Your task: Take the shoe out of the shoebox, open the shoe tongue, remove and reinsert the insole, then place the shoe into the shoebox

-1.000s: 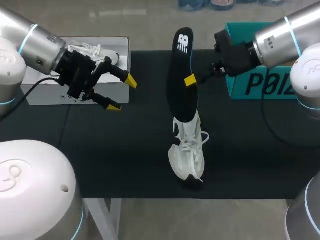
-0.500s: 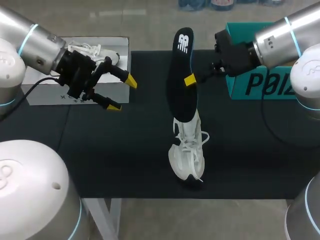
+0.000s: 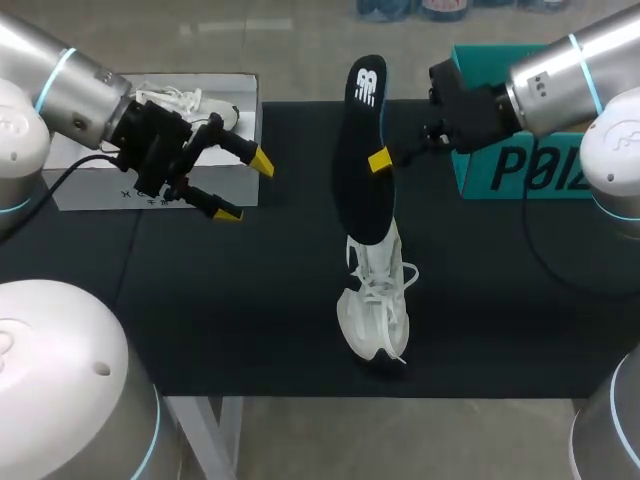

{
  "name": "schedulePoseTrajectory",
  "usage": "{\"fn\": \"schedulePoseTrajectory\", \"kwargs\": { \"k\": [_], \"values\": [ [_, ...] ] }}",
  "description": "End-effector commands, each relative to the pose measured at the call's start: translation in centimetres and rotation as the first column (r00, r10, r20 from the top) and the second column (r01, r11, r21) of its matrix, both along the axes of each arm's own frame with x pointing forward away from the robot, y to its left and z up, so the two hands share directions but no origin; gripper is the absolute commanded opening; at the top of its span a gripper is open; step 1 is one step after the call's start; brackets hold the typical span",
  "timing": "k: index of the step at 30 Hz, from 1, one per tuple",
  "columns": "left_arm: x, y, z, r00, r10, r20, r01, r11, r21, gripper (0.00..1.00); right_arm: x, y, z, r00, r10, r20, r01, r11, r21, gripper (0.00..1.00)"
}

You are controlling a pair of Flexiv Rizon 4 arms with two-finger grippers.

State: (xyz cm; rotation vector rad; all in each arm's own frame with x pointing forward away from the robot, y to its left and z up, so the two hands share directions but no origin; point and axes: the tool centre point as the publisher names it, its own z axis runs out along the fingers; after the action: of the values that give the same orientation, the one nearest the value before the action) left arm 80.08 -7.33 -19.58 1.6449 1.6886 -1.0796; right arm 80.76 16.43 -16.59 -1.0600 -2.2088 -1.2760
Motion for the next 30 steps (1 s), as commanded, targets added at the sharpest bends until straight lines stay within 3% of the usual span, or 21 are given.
{"fn": "schedulePoseTrajectory", "kwargs": {
  "k": [1, 10, 22, 30],
  "values": [
    [-0.1, 0.0, 0.0, 1.000, 0.001, 0.001, -0.001, 1.000, 0.002, 1.00, 0.0, 0.1, 0.0, 1.000, -0.002, 0.000, 0.002, 1.000, -0.002, 0.00],
    [-0.1, 0.0, 0.0, 1.000, 0.001, 0.001, -0.001, 1.000, 0.002, 1.00, 0.6, 0.2, -0.6, 1.000, -0.021, -0.013, 0.021, 1.000, -0.014, 0.00],
    [-0.1, 0.0, 0.0, 1.000, 0.001, 0.001, -0.001, 1.000, 0.002, 1.00, 7.2, 0.2, -3.5, 0.997, -0.060, -0.058, 0.058, 0.998, -0.034, 0.00],
    [-0.1, 0.0, 0.0, 1.000, 0.001, 0.001, -0.001, 1.000, 0.002, 1.00, 11.3, -1.3, -4.2, 0.994, -0.109, -0.012, 0.109, 0.993, -0.041, 0.00]
  ]
}}
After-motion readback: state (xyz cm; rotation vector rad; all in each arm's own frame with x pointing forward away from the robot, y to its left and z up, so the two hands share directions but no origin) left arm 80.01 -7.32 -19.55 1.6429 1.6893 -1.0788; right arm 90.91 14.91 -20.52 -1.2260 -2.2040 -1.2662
